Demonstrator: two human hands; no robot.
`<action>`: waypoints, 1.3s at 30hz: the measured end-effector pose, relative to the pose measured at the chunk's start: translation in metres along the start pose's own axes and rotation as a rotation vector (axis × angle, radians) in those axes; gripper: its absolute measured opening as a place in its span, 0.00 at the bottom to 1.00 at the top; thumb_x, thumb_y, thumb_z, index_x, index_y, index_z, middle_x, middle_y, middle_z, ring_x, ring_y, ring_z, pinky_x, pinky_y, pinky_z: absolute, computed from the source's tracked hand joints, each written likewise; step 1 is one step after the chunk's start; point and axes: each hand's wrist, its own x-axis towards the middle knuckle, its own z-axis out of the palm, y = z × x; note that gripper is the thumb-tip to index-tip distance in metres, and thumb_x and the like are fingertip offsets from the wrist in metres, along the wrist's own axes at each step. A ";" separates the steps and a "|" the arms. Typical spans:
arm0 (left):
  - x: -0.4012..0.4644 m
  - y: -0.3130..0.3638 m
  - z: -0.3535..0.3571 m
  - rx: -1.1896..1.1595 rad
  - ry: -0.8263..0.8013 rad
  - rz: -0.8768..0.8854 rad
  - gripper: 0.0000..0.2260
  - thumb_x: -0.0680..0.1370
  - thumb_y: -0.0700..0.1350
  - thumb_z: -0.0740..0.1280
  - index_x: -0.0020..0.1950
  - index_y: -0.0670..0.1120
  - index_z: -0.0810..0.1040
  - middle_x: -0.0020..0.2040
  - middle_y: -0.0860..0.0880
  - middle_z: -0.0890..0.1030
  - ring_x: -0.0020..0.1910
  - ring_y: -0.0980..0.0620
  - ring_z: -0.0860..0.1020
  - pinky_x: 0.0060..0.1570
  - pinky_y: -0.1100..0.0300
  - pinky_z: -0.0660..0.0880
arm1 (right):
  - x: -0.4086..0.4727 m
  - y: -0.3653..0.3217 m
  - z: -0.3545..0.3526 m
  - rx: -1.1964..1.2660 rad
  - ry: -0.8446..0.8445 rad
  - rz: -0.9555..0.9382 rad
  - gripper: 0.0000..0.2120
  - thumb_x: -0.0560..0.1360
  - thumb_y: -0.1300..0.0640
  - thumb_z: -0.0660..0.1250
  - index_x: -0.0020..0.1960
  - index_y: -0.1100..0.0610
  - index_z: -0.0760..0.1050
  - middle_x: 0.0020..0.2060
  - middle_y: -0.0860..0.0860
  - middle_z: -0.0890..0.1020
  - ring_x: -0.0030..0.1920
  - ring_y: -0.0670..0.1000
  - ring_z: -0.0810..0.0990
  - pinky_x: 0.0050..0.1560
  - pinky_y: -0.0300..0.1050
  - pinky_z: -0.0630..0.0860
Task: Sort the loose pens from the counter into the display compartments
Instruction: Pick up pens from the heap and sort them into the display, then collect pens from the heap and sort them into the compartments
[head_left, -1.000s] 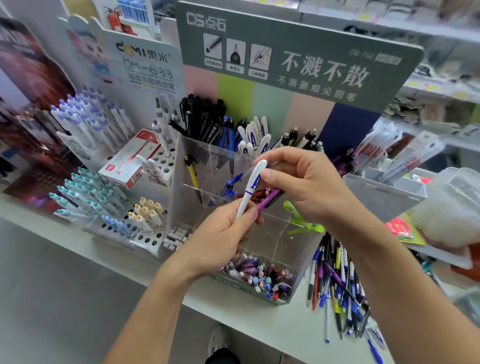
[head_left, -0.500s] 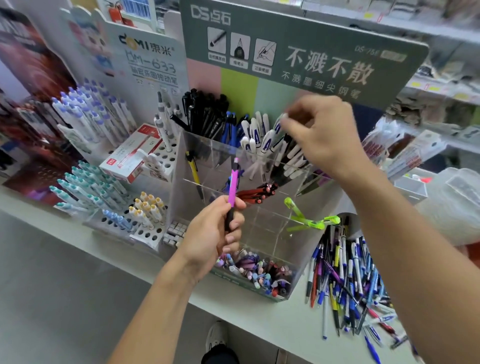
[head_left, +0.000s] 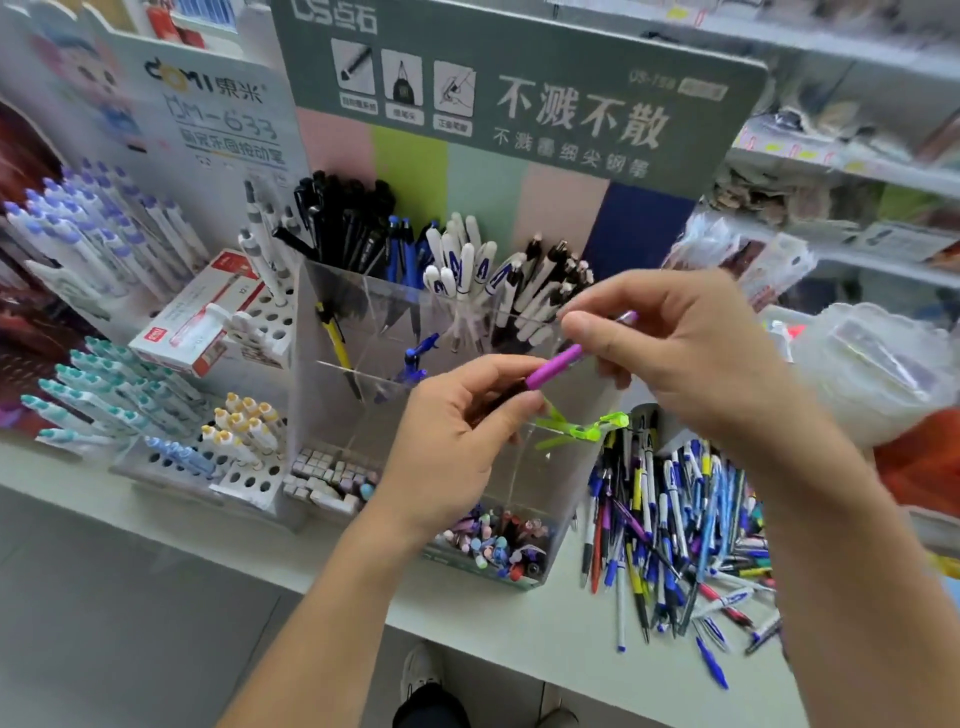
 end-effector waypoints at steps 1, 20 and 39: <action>0.003 0.001 0.008 0.045 -0.012 0.010 0.13 0.79 0.36 0.70 0.61 0.48 0.83 0.45 0.53 0.85 0.41 0.58 0.81 0.40 0.64 0.77 | -0.007 0.010 0.002 0.041 0.049 0.009 0.07 0.75 0.54 0.72 0.45 0.57 0.84 0.33 0.56 0.84 0.31 0.50 0.80 0.33 0.42 0.79; -0.021 -0.037 0.075 0.162 -0.149 -0.175 0.05 0.77 0.39 0.72 0.48 0.49 0.82 0.40 0.50 0.84 0.39 0.49 0.82 0.42 0.61 0.80 | -0.021 0.088 -0.049 -0.138 0.572 0.024 0.05 0.75 0.59 0.74 0.50 0.56 0.83 0.41 0.48 0.85 0.40 0.47 0.85 0.41 0.41 0.82; 0.053 -0.235 0.232 0.953 0.093 -0.999 0.49 0.65 0.70 0.72 0.74 0.40 0.62 0.70 0.40 0.67 0.69 0.40 0.69 0.63 0.50 0.72 | -0.169 0.294 0.010 -0.389 -0.050 0.983 0.24 0.72 0.45 0.76 0.29 0.60 0.71 0.24 0.54 0.75 0.27 0.53 0.76 0.29 0.43 0.70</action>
